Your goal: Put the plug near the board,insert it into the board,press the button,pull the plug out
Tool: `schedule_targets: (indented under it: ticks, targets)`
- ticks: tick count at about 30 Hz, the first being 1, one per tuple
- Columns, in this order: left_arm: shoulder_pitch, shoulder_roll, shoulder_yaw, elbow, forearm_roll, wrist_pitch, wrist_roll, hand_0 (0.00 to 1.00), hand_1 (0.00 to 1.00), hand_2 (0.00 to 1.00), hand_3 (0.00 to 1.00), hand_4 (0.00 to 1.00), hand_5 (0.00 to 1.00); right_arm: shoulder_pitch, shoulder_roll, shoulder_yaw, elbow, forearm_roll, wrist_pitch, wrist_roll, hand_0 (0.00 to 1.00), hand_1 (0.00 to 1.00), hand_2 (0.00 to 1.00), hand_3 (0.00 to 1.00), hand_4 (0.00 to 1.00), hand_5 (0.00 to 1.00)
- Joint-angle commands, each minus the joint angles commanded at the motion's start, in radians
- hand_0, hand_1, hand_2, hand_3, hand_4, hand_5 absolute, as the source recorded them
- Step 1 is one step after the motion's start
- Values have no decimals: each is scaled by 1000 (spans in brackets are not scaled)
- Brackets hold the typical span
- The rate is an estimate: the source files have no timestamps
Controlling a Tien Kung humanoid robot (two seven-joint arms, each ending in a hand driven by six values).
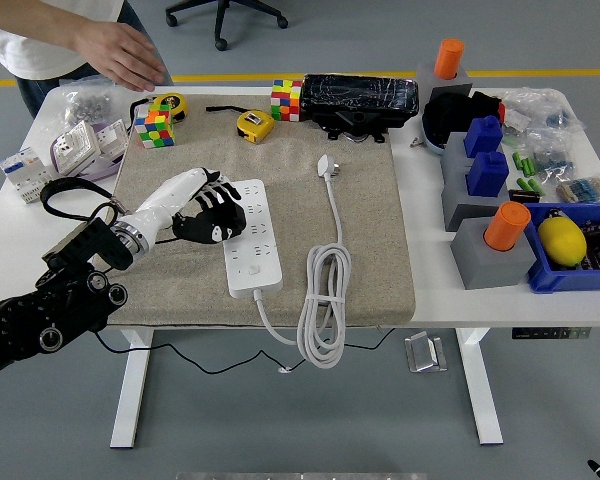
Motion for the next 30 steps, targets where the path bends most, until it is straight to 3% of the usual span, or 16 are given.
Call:
schedule_targets:
  ticks: [8, 30]
  targets:
    - [4, 15, 0, 0, 4, -28, 2, 428, 454, 475, 542, 749, 2, 0, 1, 0, 0, 0, 0, 0, 588, 666, 636, 562, 966, 579]
    - [-4, 6, 19, 26, 9, -25, 22, 437, 455, 479, 544, 744, 2, 3, 1, -1, 4, -2, 1, 1, 588, 666, 637, 562, 966, 578]
